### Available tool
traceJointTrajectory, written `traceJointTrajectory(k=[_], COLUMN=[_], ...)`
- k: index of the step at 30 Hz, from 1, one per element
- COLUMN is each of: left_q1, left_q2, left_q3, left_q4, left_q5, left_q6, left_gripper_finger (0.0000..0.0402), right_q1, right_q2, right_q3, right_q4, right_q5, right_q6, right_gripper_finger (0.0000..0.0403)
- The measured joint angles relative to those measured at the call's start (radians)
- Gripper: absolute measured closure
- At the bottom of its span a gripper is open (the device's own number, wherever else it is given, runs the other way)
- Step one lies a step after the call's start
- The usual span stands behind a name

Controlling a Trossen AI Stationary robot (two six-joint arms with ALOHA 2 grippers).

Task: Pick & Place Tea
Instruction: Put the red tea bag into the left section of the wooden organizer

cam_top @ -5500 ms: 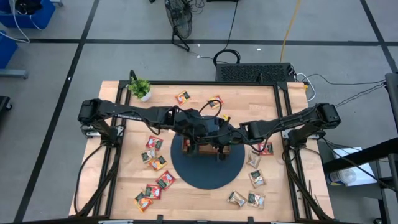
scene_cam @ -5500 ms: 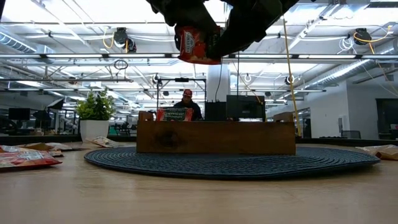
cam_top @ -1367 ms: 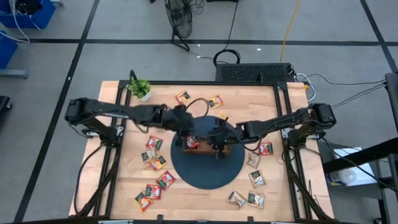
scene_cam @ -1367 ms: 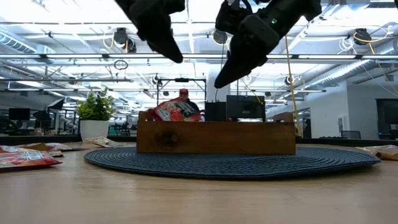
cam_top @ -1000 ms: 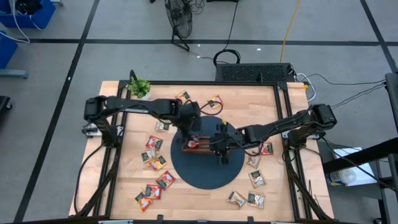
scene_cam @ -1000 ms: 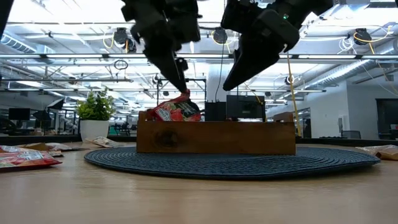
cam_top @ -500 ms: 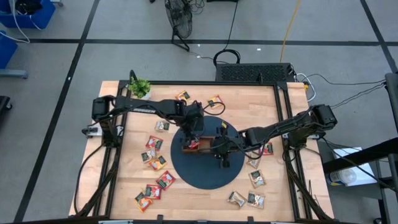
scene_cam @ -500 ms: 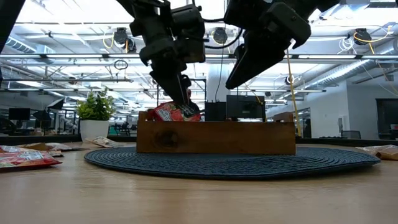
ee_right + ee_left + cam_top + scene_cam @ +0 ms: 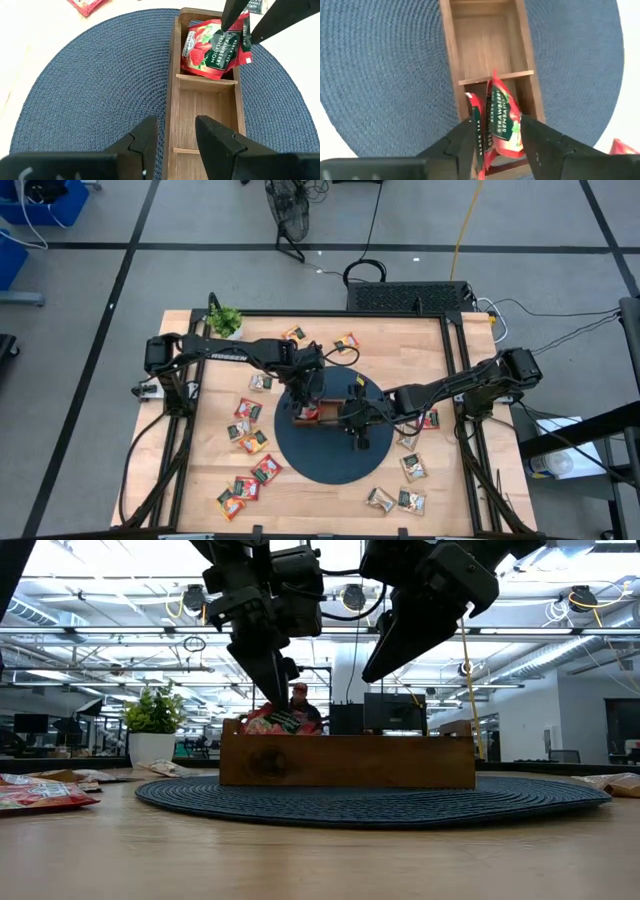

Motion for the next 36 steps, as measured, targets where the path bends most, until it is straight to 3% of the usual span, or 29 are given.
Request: traceJointTrajectory(k=[8,11,15,21,24,29,36], left_q1=[0.000,-0.001,-0.001,-0.058,-0.133,-0.237,-0.258], left_q2=[-0.001,-0.023,-0.064,-0.117,-0.112,-0.054,0.003], left_q3=[0.000,0.000,0.000,0.000,0.000,0.000,0.000], left_q4=[0.000,0.002,0.006,-0.053,-0.074,-0.031,-0.010], left_q5=[0.046,-0.018,-0.183,-0.179,-0.185,-0.293,-0.376], left_q6=[0.012,0.018,0.017,0.041,0.045,0.035,-0.014], left_gripper_finger=[0.0299,0.0315,0.0339,0.0393,0.0397,0.0399,0.0400], right_q1=[0.000,0.000,-0.001,0.000,0.000,-0.001,-0.002], right_q2=[0.000,0.000,0.000,0.000,0.000,0.000,0.000], right_q3=[0.000,0.000,0.000,0.000,0.000,0.000,0.000], right_q4=[0.000,0.000,0.000,-0.023,-0.039,-0.040,-0.033], right_q5=[0.000,0.000,0.001,0.001,0.001,0.001,0.001], right_q6=[0.000,0.000,0.000,0.016,0.026,0.026,0.026], right_gripper_finger=[0.0284,0.0284,0.0284,0.0284,0.0284,0.0284,0.0284])
